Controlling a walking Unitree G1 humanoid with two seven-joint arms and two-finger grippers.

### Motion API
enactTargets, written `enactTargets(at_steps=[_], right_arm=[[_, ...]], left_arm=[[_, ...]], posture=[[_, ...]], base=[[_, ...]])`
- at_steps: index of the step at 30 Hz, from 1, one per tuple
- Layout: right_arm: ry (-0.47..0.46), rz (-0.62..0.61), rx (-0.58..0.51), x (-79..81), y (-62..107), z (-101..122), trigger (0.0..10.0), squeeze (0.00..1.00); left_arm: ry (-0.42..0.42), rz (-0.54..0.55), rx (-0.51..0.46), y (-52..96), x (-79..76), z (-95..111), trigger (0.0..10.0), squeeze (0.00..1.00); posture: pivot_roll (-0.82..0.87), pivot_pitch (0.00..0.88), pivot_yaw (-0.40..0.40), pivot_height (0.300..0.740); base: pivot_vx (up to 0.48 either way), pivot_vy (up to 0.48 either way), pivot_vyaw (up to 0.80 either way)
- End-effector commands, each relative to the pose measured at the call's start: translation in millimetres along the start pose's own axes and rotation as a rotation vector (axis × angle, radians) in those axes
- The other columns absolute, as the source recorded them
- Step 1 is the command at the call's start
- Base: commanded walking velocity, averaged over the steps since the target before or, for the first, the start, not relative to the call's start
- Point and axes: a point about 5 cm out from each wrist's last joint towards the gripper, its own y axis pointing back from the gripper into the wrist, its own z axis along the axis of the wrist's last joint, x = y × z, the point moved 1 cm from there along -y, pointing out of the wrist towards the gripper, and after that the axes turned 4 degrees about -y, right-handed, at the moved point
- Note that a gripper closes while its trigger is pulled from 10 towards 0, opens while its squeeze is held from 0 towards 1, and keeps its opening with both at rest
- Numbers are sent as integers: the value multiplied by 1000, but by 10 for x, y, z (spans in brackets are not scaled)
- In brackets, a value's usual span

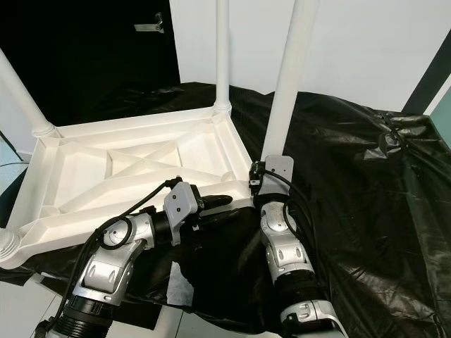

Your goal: Building children table

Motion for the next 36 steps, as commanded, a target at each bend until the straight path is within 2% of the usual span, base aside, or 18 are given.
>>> enactTargets(at_steps=[1, 5, 7, 8, 9, 12, 14, 18, 26, 27, 29, 30, 36], right_arm=[[-1, 20, 6, 2, 20, -16, 10000, 1000], [6, 46, -14, -23, 45, 8, 10000, 1000], [0, 123, -46, -147, 83, 48, 10000, 1000], [0, 123, -46, -147, 83, 48, 10000, 1000], [7, 182, -51, -219, 108, 46, 10000, 0], [29, 345, -44, -362, 145, 25, 10000, 0], [34, 377, -41, -379, 143, 22, 10000, 0], [65, 545, -6, -425, 17, 61, 10000, 0], [152, 666, 30, -364, -155, 110, 10000, 0], [169, 707, 42, -328, -176, 109, 6824, 0], [169, 707, 42, -328, -176, 109, 6824, 0], [171, 728, 47, -316, -180, 109, 0, 0], [174, 782, 88, -385, -133, 22, 0, 0]], left_arm=[[-12, 106, 0, -2, 46, 26, 10000, 0], [-12, 103, -2, -3, 30, 27, 10000, 0], [-10, 94, 1, 6, 0, 15, 10000, 0], [-10, 94, 1, 6, 0, 15, 10000, 0], [-15, 96, 16, 17, -4, -9, 10000, 0], [-13, 116, 27, 39, 22, -35, 10000, 0], [-16, 119, 27, 40, 31, -34, 10000, 0], [-19, 123, 29, 44, 66, -37, 10000, 0], [-27, 139, 29, 60, 88, -24, 10000, 0], [-27, 142, 29, 66, 84, -22, 10000, 0], [-27, 142, 29, 66, 84, -22, 10000, 0], [-28, 144, 29, 69, 82, -19, 10000, 0], [-28, 163, 32, 92, 88, -18, 10000, 0]], posture=[[7, 0, -34, 740], [6, 0, -33, 740], [0, 0, -23, 740], [0, 0, -23, 740], [-1, 0, -22, 740], [-7, 0, -12, 740], [-7, 0, -12, 740], [1, 0, -12, 740], [14, 0, -21, 740], [20, 0, -26, 740], [20, 0, -26, 740], [26, 0, -30, 740], [31, 0, -39, 740]], base=[[0, 0, 0], [0, 0, 0], [0, 0, 0], [0, 0, 0], [0, 0, 0], [0, 0, 0], [0, 0, 0], [0, 0, 0], [0, 0, 0], [0, 0, 0], [0, 0, 0], [0, 0, 0], [0, 0, 0]])
